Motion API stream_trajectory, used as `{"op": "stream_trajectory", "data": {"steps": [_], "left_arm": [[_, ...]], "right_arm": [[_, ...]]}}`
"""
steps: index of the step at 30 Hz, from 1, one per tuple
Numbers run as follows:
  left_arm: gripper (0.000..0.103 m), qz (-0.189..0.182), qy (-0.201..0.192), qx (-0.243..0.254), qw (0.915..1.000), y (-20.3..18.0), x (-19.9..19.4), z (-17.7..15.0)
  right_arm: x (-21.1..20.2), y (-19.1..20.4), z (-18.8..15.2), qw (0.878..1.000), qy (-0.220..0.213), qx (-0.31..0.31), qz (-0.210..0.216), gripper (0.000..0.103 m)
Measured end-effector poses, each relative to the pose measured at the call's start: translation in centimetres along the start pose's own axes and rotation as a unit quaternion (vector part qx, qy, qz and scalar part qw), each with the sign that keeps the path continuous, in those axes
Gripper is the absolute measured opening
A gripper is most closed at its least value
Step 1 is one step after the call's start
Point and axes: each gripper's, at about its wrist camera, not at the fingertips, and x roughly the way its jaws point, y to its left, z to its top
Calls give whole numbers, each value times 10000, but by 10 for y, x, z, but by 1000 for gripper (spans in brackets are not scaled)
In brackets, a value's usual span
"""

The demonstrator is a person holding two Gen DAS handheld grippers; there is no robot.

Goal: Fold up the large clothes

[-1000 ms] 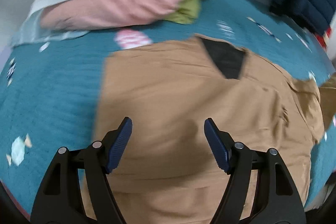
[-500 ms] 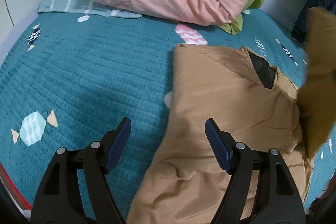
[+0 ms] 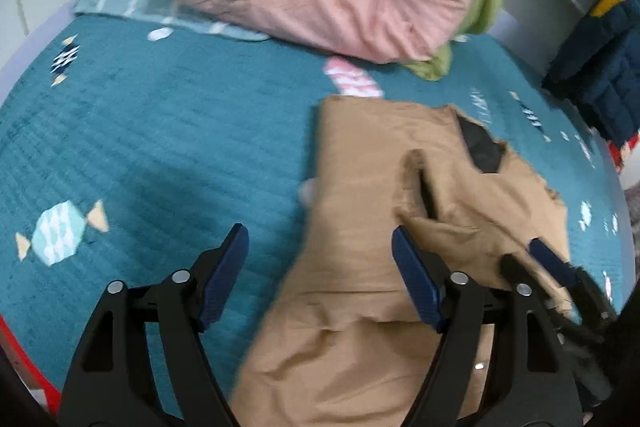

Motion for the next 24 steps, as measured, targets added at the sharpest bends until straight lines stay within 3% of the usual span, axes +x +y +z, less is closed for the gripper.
{"op": "stream_trajectory", "data": {"steps": [4,8,11,14,17,20,22,24], "left_arm": [[78,-269,101,421,9987,-51,13,6],[78,-417,291,855,9950,-101,38,8],[78,155,837,1184,9893,-119,81,1],[77,186,1197,1092,9866,-114,112,-4],[77,102,1061,1195,9871,-116,107,-2],[78,-555,727,1011,9907,-105,80,13],[78,-751,457,700,9937,-89,65,33],[81,-390,244,480,9978,-74,63,55]], "right_arm": [[-19,-53,4,9978,-185,523,-357,62],[-10,-117,-5,9897,216,1261,-644,28],[4,-155,-22,9802,670,1726,-704,20],[31,-185,-46,9679,1291,2076,-586,17],[29,-195,-50,9652,1302,2253,-271,17],[9,-203,-32,9628,1074,2474,145,22],[-7,-212,-12,9668,837,2415,39,24],[-11,-228,6,9668,776,2414,-317,48]]}}
